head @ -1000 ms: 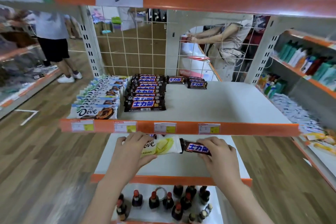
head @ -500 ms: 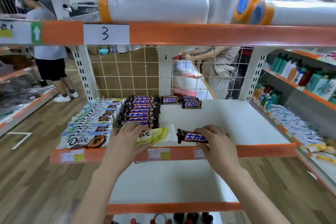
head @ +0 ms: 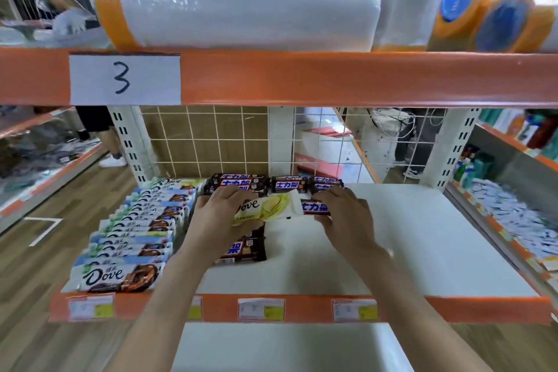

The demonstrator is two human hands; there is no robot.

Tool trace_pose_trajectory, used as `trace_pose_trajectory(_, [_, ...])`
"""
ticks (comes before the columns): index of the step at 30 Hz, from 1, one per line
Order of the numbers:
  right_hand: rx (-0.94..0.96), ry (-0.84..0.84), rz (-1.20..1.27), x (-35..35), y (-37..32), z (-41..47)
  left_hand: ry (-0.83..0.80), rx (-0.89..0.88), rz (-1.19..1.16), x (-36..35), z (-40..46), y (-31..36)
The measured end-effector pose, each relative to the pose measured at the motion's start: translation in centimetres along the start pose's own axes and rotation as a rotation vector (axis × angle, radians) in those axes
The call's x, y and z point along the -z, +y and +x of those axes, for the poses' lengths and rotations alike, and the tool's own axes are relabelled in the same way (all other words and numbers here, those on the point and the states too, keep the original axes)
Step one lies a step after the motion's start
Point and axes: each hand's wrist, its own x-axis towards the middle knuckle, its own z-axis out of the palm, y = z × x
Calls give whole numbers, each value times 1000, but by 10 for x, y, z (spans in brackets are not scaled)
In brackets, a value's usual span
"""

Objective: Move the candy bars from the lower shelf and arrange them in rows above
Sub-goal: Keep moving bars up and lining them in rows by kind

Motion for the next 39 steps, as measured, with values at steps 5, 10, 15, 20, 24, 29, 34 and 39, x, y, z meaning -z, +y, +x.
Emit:
trace_pose_trajectory(5, [23, -66, -24, -21, -1, 33, -2, 20, 6, -9, 19, -16])
trace_pose_trajectory(10, [14, -121, -40, -42, 1, 59, -2, 20, 43, -15, 37, -31])
trace_pose_trajectory(15, [-8, -151, -26, -56, 1, 82, -7, 30, 47, -15, 47, -41])
trace_pose_trajectory(20, [-29, -163, -11, -68, 2, 98, 8, 69, 63, -16, 49, -49])
trace_pose_trajectory(24, [-36, -263, -50, -76, 0, 102, 44, 103, 73, -11, 44, -53])
trace_pose_trajectory(29, [-38, -288, -45, -79, 0, 102, 24, 116, 66, -6, 38, -58])
trace_pose_trajectory(34, [-44, -291, -38, -77, -2, 100, 21, 117, 84, -5, 33, -61])
trace_pose_trajectory(39, [-46, -266, -8, -72, -6, 97, 25, 95, 114, -5, 27, -60])
